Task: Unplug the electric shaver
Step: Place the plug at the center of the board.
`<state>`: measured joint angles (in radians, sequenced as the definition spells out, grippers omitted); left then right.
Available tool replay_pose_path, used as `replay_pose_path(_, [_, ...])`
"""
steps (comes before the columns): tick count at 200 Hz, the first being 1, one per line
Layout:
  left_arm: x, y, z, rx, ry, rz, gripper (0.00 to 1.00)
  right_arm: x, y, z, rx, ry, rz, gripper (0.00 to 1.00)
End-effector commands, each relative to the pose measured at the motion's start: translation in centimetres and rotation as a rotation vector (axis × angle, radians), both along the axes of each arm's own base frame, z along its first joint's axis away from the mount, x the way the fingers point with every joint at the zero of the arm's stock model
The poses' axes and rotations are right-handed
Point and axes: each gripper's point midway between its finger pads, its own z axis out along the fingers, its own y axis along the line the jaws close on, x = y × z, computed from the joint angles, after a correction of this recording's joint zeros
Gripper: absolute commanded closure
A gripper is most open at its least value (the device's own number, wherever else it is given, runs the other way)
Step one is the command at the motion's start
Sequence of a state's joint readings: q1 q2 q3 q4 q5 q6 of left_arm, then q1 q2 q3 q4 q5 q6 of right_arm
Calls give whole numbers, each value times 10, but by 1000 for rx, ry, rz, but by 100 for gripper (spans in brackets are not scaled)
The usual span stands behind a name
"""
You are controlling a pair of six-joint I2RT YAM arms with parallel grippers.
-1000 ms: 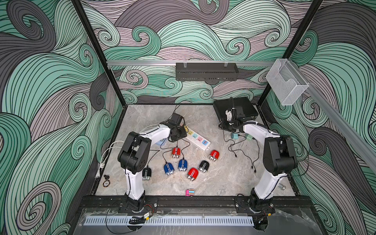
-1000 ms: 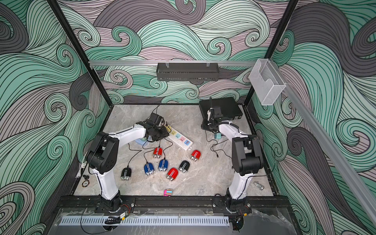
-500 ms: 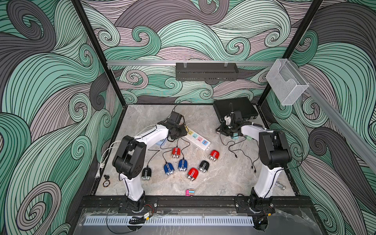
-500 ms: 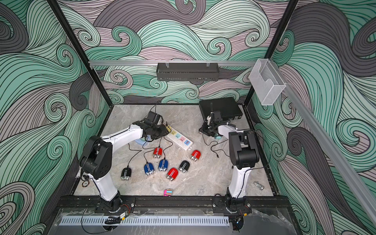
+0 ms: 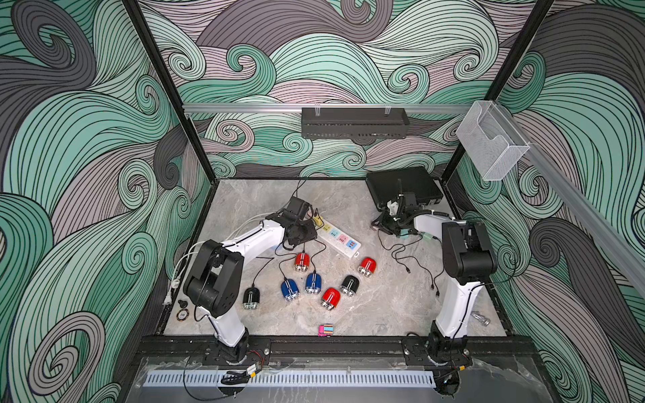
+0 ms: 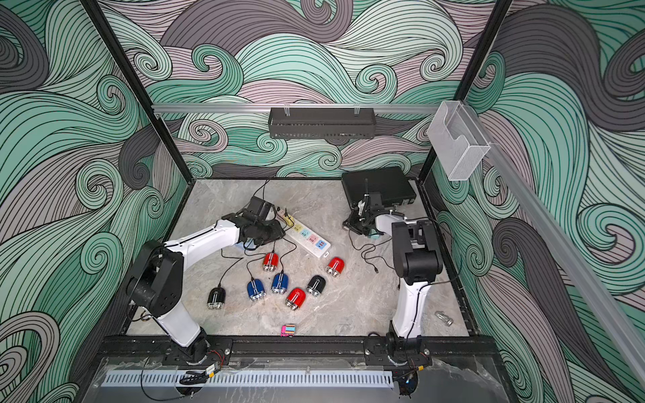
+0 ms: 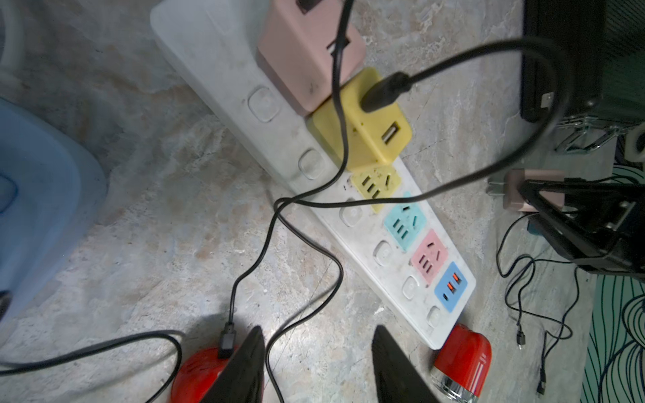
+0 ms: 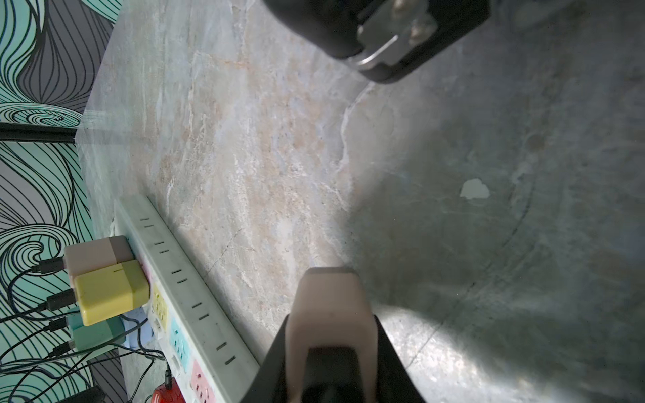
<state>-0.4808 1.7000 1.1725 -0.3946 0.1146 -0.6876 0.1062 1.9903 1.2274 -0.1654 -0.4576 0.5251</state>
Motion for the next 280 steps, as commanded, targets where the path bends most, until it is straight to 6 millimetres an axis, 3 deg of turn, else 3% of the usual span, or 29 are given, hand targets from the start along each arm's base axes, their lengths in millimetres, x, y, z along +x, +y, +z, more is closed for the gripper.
replay_pose_path(1, [-4, 3, 11, 22, -29, -16, 50, -1, -1, -4, 20, 12, -9, 73])
replay_pose_path(75, [-15, 13, 5, 52, -19, -10, 49, -7, -6, -12, 22, 33, -25, 66])
replay_pose_path(108, [-18, 16, 3, 61, -20, -5, 49, -8, -7, -9, 22, 28, -25, 59])
replay_pose_path(280, [-22, 17, 2, 76, -15, -11, 49, -34, -27, 15, -5, 2, -62, 43])
